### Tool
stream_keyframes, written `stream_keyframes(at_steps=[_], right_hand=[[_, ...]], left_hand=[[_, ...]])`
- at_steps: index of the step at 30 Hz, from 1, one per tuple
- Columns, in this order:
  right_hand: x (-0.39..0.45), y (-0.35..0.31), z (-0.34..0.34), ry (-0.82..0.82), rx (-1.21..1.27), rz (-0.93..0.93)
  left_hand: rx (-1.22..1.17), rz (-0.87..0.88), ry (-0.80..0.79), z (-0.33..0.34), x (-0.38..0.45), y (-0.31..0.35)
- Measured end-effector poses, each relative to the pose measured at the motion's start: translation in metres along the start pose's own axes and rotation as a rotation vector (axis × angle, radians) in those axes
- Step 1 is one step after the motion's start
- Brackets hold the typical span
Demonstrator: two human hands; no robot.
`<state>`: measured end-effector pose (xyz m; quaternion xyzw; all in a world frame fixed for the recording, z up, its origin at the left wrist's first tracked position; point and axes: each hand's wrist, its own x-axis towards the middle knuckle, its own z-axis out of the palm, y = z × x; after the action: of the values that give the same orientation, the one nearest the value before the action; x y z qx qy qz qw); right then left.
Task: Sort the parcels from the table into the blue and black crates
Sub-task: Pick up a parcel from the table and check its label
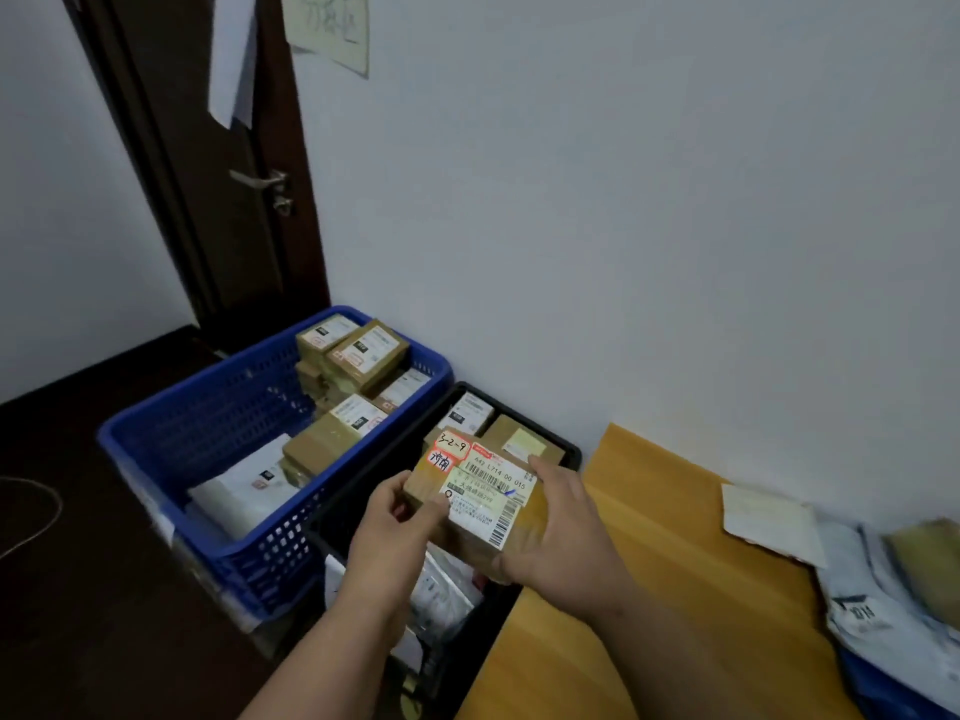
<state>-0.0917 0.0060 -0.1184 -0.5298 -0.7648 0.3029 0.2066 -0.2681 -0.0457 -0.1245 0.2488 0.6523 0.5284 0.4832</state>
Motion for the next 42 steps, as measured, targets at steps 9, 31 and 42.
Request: stream_keyframes(at_steps=[9, 31, 42], right_hand=[[0.076, -0.092, 0.116, -0.127, -0.027, 0.033], [0.215, -0.158, 0.244, -0.118, 0.134, 0.262], [0.329, -0.083, 0.242, 0.031, 0.269, 0.459]], left_hand=[[-0.012, -0.089, 0.093, -0.129, 0.083, 0.017], [0.276, -0.092, -0.277, -0.227, 0.233, 0.054], [0.542, -0.058, -0.487, -0.144, 0.368, 0.062]])
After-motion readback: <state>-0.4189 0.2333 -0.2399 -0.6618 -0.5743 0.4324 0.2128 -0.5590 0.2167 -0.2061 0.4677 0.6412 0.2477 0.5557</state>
